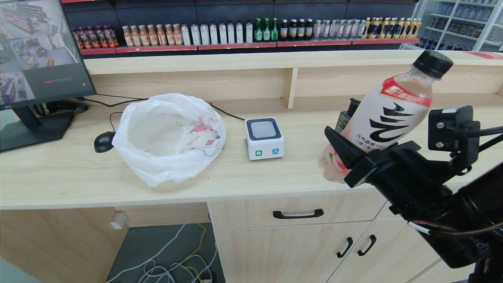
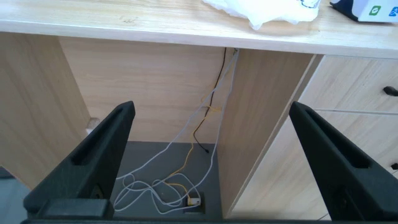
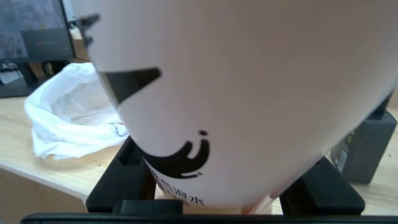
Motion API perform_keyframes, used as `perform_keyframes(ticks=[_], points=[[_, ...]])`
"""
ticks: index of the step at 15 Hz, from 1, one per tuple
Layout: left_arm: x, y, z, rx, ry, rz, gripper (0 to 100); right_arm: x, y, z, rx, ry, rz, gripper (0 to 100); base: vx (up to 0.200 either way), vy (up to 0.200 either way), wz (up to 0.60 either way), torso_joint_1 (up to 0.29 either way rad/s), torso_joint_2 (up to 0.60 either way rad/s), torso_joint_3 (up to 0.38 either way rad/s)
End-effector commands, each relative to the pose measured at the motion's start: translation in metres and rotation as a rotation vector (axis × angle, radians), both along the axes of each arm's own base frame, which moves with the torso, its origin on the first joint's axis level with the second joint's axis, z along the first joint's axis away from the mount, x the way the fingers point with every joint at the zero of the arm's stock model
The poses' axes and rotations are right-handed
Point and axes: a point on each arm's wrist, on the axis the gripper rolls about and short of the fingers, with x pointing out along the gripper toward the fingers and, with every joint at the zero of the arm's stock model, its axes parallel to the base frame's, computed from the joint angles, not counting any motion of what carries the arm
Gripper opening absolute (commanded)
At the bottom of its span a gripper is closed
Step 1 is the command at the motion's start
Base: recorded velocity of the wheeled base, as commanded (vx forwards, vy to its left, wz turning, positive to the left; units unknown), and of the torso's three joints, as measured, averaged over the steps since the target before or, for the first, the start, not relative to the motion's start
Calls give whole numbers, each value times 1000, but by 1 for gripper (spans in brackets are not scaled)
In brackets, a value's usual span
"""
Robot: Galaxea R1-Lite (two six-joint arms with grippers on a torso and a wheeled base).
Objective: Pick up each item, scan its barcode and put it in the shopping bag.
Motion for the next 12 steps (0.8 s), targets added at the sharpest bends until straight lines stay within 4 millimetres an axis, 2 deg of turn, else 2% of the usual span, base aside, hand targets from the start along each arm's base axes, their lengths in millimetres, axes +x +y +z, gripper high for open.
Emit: perform_keyframes(ticks=[1,12], points=[[0,0,0,0,0,1,100,0,0,2,5,-7,1,0,0,0,0,0,0,0],[0,0,0,0,0,1,100,0,1,2,2,-8,2,0,0,200,0,4,4,0]])
